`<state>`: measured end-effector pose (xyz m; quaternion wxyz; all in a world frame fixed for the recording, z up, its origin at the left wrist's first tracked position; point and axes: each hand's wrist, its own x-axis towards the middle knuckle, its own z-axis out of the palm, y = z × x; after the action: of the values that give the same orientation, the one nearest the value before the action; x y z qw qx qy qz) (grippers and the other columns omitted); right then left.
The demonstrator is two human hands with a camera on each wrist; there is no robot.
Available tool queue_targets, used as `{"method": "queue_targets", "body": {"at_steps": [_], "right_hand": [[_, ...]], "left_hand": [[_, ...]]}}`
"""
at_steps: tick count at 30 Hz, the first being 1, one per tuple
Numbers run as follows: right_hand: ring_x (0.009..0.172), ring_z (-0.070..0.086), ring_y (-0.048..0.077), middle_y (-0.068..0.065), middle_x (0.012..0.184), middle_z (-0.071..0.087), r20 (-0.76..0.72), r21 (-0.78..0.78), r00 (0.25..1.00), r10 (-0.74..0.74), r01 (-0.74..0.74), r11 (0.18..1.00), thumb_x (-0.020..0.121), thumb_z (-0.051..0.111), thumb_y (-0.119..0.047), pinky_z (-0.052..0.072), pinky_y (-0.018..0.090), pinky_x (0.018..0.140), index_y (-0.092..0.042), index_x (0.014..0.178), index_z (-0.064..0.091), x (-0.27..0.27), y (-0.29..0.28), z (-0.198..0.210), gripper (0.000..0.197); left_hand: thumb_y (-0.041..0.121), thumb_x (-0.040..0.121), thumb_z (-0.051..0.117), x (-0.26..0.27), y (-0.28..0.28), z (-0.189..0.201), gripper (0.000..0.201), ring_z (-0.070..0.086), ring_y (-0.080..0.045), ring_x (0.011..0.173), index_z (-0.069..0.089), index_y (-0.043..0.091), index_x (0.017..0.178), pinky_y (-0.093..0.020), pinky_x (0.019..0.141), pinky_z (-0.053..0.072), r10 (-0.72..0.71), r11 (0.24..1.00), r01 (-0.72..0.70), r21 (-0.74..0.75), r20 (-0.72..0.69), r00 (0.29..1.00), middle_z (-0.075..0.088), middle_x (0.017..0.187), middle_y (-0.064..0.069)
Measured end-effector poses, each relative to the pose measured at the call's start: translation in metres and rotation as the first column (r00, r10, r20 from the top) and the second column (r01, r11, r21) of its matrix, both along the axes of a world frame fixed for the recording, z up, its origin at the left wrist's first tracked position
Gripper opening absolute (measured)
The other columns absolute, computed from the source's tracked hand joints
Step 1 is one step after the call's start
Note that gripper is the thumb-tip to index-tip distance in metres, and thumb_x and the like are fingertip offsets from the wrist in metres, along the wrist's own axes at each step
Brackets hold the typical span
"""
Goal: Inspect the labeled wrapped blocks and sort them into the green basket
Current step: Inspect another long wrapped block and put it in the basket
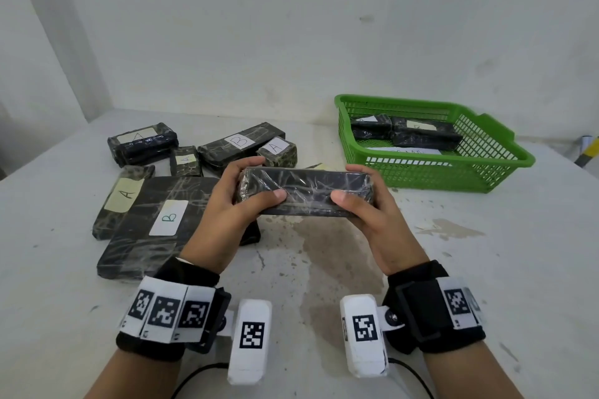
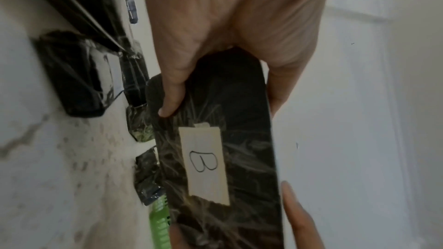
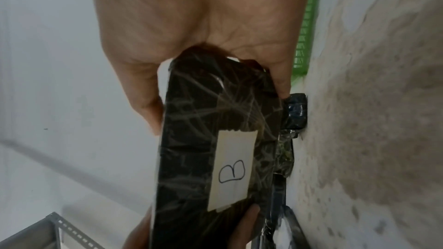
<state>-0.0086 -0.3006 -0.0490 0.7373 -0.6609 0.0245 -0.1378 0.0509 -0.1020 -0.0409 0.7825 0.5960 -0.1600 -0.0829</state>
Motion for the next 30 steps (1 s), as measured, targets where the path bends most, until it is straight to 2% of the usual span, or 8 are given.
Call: {"method": "queue_targets", "body": {"at_steps": [2, 7, 12, 16, 18, 21, 23, 30], "right_hand": [[0.116, 0.063, 0.026, 0.008, 0.125, 0.065, 0.0, -0.015, 1.0, -0.01, 0.01, 1.0, 0.056, 0.087, -0.05, 0.044, 0.047, 0.107, -0.035, 0.119, 0.057, 0.0, 0.003, -0.001, 0.072], [0.101, 0.07, 0.021, 0.005, 0.111, 0.07, 0.034, -0.037, 0.997, -0.074, 0.075, 0.996, 0.053, 0.087, -0.038, 0.052, 0.045, 0.099, -0.027, 0.116, 0.057, 0.0, 0.005, -0.001, 0.07], [0.109, 0.067, 0.026, 0.008, 0.117, 0.069, 0.027, -0.036, 0.995, -0.096, 0.097, 0.995, 0.053, 0.087, -0.045, 0.05, 0.047, 0.101, -0.03, 0.114, 0.058, 0.0, 0.009, -0.003, 0.07], [0.104, 0.068, 0.025, 0.002, 0.11, 0.07, 0.053, -0.028, 0.991, -0.122, 0.124, 0.992, 0.053, 0.091, -0.044, 0.055, 0.038, 0.092, -0.027, 0.112, 0.058, 0.0, 0.015, -0.003, 0.071], [0.1, 0.07, 0.023, 0.0, 0.106, 0.071, 0.061, -0.03, 0.99, -0.13, 0.132, 0.991, 0.051, 0.087, -0.042, 0.057, 0.039, 0.09, -0.024, 0.113, 0.057, 0.0, 0.017, -0.003, 0.071], [0.105, 0.068, 0.024, 0.003, 0.116, 0.068, 0.059, -0.051, 0.989, -0.134, 0.137, 0.989, 0.058, 0.09, -0.049, 0.053, 0.045, 0.096, -0.031, 0.112, 0.057, 0.001, 0.02, -0.004, 0.066], [0.109, 0.066, 0.026, 0.007, 0.122, 0.064, 0.038, -0.038, 0.993, -0.115, 0.117, 0.992, 0.061, 0.082, -0.055, 0.052, 0.047, 0.099, -0.034, 0.111, 0.057, 0.0, 0.019, -0.005, 0.06], [0.1, 0.07, 0.027, 0.007, 0.115, 0.068, 0.084, 0.005, 0.991, -0.103, 0.103, 0.995, 0.071, 0.08, -0.038, 0.057, 0.04, 0.087, -0.024, 0.113, 0.055, 0.001, 0.016, -0.002, 0.051]], "left_hand": [[0.018, 0.068, 0.076, 0.0, 0.001, 0.0, 0.056, 0.07, -0.018, 0.1, 0.06, 0.025, 0.122, -0.025, 0.084, 0.054, -0.005, 1.0, 0.005, 0.001, 0.0, 1.0, 0.066, 0.12, -0.012], [0.012, 0.064, 0.085, -0.002, 0.001, 0.004, 0.069, 0.072, -0.017, 0.095, 0.056, 0.021, 0.126, -0.023, 0.078, 0.055, -0.072, 0.997, 0.071, -0.032, -0.022, 0.997, 0.069, 0.116, -0.009], [0.011, 0.063, 0.075, -0.004, -0.002, 0.004, 0.062, 0.074, -0.016, 0.085, 0.056, 0.018, 0.121, -0.019, 0.074, 0.057, -0.03, 0.998, 0.028, -0.058, -0.035, 0.999, 0.07, 0.109, -0.011], [0.026, 0.061, 0.088, -0.003, -0.001, 0.004, 0.07, 0.072, -0.016, 0.093, 0.057, 0.022, 0.123, -0.026, 0.079, 0.056, -0.024, 1.0, 0.024, -0.014, -0.014, 1.0, 0.072, 0.111, -0.007], [0.032, 0.063, 0.085, -0.002, -0.003, 0.004, 0.066, 0.072, -0.012, 0.089, 0.059, 0.019, 0.122, -0.024, 0.074, 0.056, 0.02, 0.999, -0.021, -0.039, -0.023, 1.0, 0.074, 0.106, -0.003], [0.029, 0.068, 0.074, -0.001, -0.004, 0.003, 0.051, 0.073, -0.014, 0.089, 0.061, 0.018, 0.116, -0.025, 0.072, 0.056, 0.075, 0.996, -0.076, -0.054, -0.02, 0.997, 0.072, 0.111, -0.009], [0.03, 0.07, 0.078, 0.0, -0.003, 0.002, 0.048, 0.072, -0.014, 0.09, 0.062, 0.021, 0.114, -0.027, 0.075, 0.055, 0.071, 0.997, -0.071, -0.037, 0.002, 0.997, 0.071, 0.112, -0.007], [0.032, 0.073, 0.08, -0.001, -0.002, 0.001, 0.045, 0.069, -0.019, 0.099, 0.062, 0.023, 0.113, -0.029, 0.08, 0.054, 0.072, 0.996, -0.069, -0.061, 0.047, 0.996, 0.071, 0.108, 0.0]]}}
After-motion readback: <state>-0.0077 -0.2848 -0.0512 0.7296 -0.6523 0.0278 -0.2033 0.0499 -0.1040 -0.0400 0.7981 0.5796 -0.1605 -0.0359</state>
